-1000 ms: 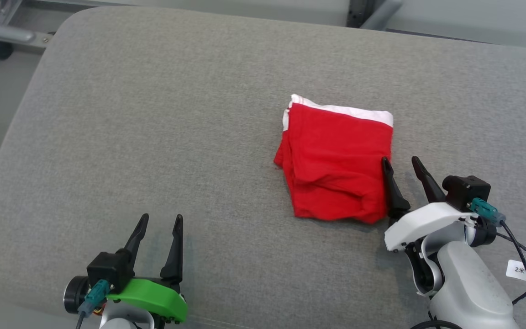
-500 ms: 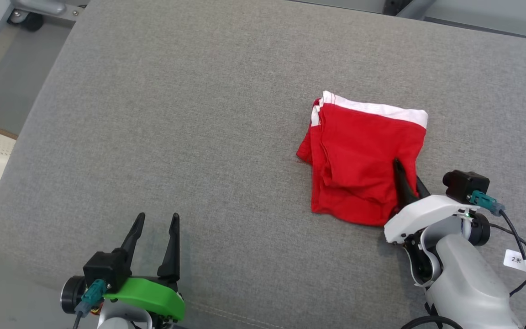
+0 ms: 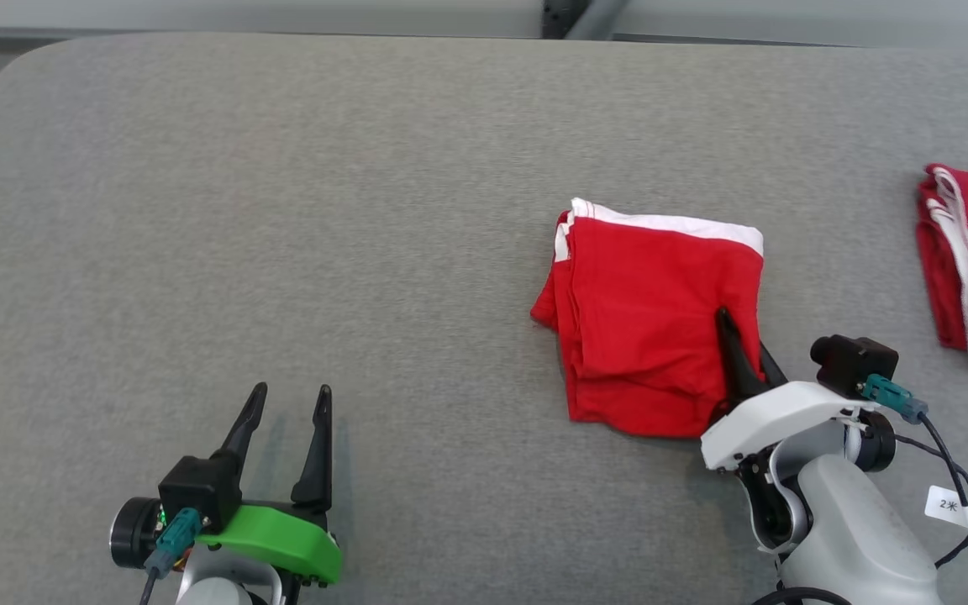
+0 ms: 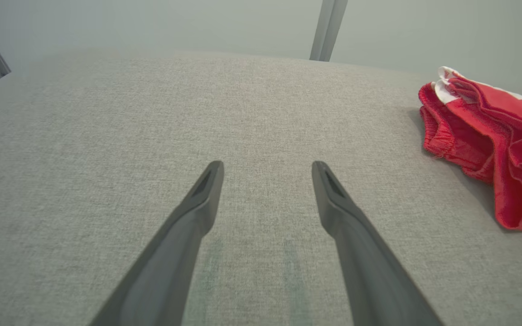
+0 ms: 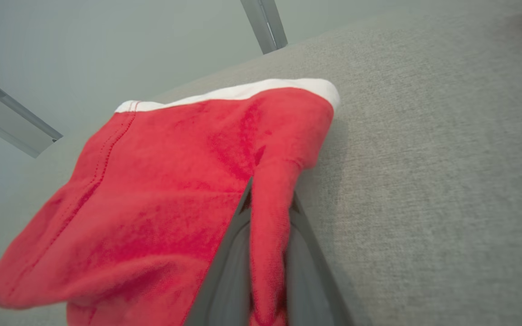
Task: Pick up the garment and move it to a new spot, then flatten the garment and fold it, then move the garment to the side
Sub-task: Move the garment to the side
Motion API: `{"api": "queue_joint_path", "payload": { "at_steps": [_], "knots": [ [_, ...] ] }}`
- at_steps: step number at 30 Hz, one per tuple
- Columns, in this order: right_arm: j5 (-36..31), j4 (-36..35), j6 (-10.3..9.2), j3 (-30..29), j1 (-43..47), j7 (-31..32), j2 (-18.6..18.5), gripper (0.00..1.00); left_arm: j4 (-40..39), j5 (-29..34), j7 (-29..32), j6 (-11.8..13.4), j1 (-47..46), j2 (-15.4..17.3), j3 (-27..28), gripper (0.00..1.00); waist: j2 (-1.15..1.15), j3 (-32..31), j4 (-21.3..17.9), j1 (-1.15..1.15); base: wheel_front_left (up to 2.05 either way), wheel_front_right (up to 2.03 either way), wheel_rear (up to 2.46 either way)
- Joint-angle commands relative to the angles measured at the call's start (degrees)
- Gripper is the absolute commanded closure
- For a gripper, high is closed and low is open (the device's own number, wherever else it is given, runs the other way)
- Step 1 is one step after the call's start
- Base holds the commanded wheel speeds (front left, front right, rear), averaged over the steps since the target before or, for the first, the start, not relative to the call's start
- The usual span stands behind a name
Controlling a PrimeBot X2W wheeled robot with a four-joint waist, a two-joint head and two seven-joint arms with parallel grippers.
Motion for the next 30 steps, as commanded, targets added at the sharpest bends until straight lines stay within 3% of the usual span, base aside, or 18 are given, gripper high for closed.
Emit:
{"api": "queue_joint_path", "payload": {
  "at_steps": [1,8,14,20,30],
  "knots": [
    [0.6,-0.7,-0.02,0.5,1.4,0.0,-0.2,1.00,-0.1,0.6,0.1,0.1,-0.9,0.2,-0.3,0.00,0.00,-2.2,-13.1,0.00,0.00,0.00,0.00],
    [2.9,-1.7,-0.02,6.2,2.7,0.0,-0.2,1.00,-0.2,1.5,0.1,0.1,-1.8,0.5,0.1,0.00,0.00,-1.7,-27.6,0.00,0.00,0.00,0.00],
    [3.6,-3.1,-0.01,9.5,3.2,0.0,-0.2,1.00,0.0,1.9,0.1,0.1,-3.0,1.5,-0.2,0.00,0.00,-0.2,-36.2,0.00,0.00,0.00,0.00],
    [3.3,-3.9,-0.02,10.6,3.3,0.0,-0.2,1.00,0.4,2.1,0.0,0.1,-4.4,1.8,-1.6,0.00,0.00,1.3,-39.2,0.00,0.00,0.00,0.00],
    [-1.7,-5.1,-0.02,16.3,-3.1,0.0,-0.2,1.00,0.3,3.2,0.1,0.1,-6.8,3.1,-1.2,0.00,0.00,5.7,-38.2,0.00,0.00,0.00,0.00]
  ]
}}
